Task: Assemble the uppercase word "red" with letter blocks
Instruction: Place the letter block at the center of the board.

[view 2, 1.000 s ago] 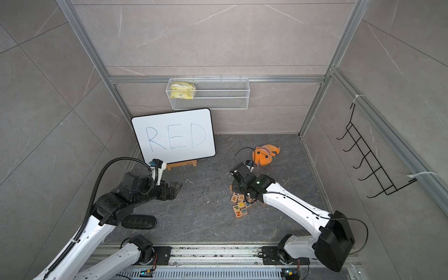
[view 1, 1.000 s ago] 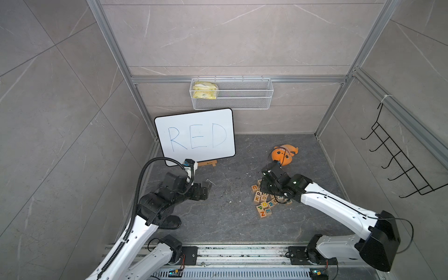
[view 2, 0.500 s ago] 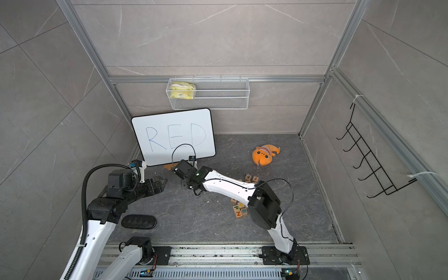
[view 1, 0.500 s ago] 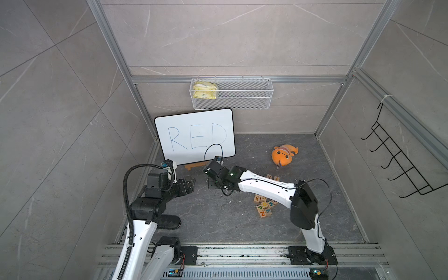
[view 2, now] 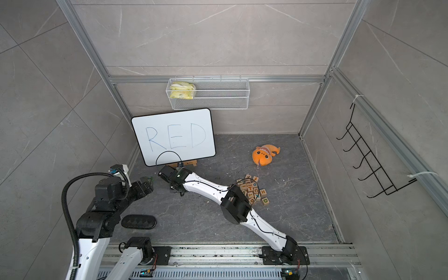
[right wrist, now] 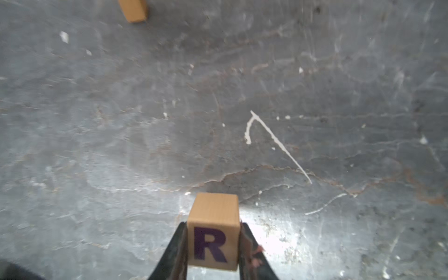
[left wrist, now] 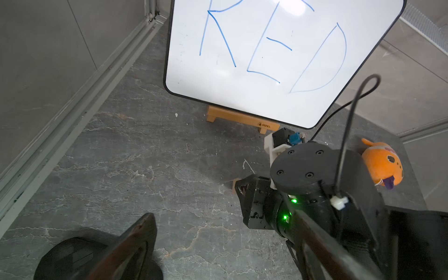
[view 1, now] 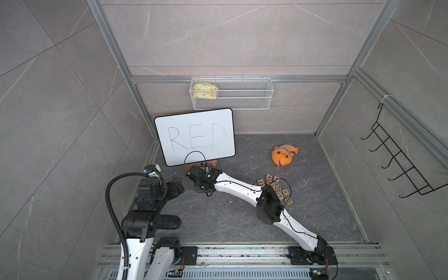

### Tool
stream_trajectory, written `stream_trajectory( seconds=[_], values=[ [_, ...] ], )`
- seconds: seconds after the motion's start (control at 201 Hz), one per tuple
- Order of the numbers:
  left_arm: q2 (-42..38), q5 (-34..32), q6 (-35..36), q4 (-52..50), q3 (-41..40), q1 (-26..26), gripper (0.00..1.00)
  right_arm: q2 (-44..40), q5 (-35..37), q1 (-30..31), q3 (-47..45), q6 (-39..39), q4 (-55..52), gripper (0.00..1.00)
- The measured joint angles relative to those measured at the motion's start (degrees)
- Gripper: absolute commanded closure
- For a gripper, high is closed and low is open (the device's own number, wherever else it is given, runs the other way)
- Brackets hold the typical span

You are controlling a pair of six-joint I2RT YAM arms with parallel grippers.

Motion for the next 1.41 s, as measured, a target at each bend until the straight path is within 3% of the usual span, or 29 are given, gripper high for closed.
stream_trajectory(
  seconds=[0.697,1.269,1.408],
  values=[
    [-0.7,0.1,-0.2,-0.2,-1.2,1.0,0.09,2.3,-1.7,0.0,1.7,2.9,-1.0,0.56],
    [-1.4,1.6,-0.2,-0.2,-1.7,1.5,0.08,2.5,-0.5,0.2,3.0,2.9,-3.0,0.54],
    [-2.1,3.0,-0.2,0.2,-1.9,1.6,0.08,-1.1,1.5,0.3,-2.2,2.7,-2.9,0.54]
  ],
)
